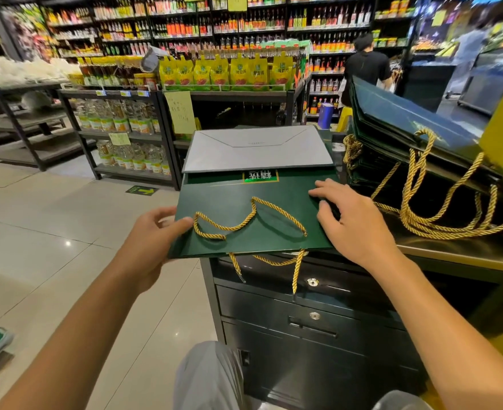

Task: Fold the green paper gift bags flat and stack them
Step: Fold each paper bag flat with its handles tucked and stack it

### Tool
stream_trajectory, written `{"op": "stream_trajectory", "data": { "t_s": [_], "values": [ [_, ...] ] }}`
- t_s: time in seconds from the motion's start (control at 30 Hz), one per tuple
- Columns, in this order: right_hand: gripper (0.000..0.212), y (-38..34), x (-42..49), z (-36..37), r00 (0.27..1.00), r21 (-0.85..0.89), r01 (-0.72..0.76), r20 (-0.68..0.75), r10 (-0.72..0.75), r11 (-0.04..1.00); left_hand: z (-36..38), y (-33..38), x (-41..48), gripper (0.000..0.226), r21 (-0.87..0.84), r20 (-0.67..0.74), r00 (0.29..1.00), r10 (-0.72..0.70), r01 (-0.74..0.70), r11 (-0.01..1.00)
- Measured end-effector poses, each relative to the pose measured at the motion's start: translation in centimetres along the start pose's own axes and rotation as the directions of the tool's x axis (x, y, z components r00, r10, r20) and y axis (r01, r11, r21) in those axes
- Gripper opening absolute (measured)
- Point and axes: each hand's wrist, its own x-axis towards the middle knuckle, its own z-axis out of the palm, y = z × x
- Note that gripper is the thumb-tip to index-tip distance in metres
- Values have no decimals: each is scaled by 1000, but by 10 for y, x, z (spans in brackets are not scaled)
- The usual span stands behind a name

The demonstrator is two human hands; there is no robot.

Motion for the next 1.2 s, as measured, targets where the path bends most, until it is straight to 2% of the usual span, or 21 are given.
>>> {"op": "stream_trajectory", "data": {
  "t_s": [0.1, 0.13, 0.2, 0.27, 0.33, 0.4, 0.53, 0.67, 0.77, 0.83, 0.9, 0.97, 1.03, 1.13, 1.2],
  "values": [
    [32, -17, -6, -8, 996, -24, 82, -45, -83, 996, 2, 1, -5, 38, -72, 17, 1000, 0, 1, 997],
    [38, -25, -8, -12, 994, -5, 106, 2, -106, 994, 3, 3, -5, 34, -103, 23, 1000, 1, 1, 995],
    [64, -46, -13, -17, 970, 21, 153, 186, -155, 988, 3, 10, -8, 28, -161, 38, 999, -5, 11, 987],
    [89, -62, -16, -11, 921, -67, 233, 335, -198, 970, 4, 17, -10, 23, -204, 56, 998, -3, 14, 979],
    [94, -72, -15, -2, 912, -214, 304, 347, -219, 928, 5, 26, -13, 20, -243, 76, 997, 10, 9, 970],
    [88, -78, -10, 1, 937, -299, 296, 278, -214, 907, 5, 35, -16, 24, -282, 104, 994, 25, 5, 959],
    [80, -85, 1, -4, 959, -314, 282, 61, -278, 906, 7, 49, -20, 29, -413, 161, 981, 105, -30, 910],
    [78, -85, 12, -21, 927, -156, 237, -258, -271, 959, 14, 57, -18, 41, -418, 194, 965, 177, -82, 905],
    [62, -85, 19, -40, 919, 136, 223, -358, -162, 965, 23, 55, -16, 41, -396, 216, 962, 167, -70, 915],
    [33, -90, 20, -51, 924, 379, 161, -383, -5, 911, 31, 53, -16, 43, -388, 244, 959, 145, -41, 921],
    [21, -97, 22, -56, 908, 543, 89, -388, 156, 835, 41, 51, -14, 41, -381, 265, 958, 110, -1, 925],
    [16, -105, 25, -57, 882, 720, 82, -374, 286, 689, 52, 50, -14, 39, -353, 286, 955, 74, 33, 935],
    [17, -110, 28, -52, 873, 863, 62, -290, 393, 501, 63, 49, -17, 36, -323, 330, 940, 86, 27, 946],
    [21, -118, 29, -42, 886, 970, -23, -93, 455, 242, 73, 47, -24, 34, -401, 330, 926, 185, -40, 915],
    [20, -117, 28, -32, 916, 977, -48, -40, 399, 208, 73, 44, -23, 38, -516, 276, 934, 227, -56, 855]
  ]
}}
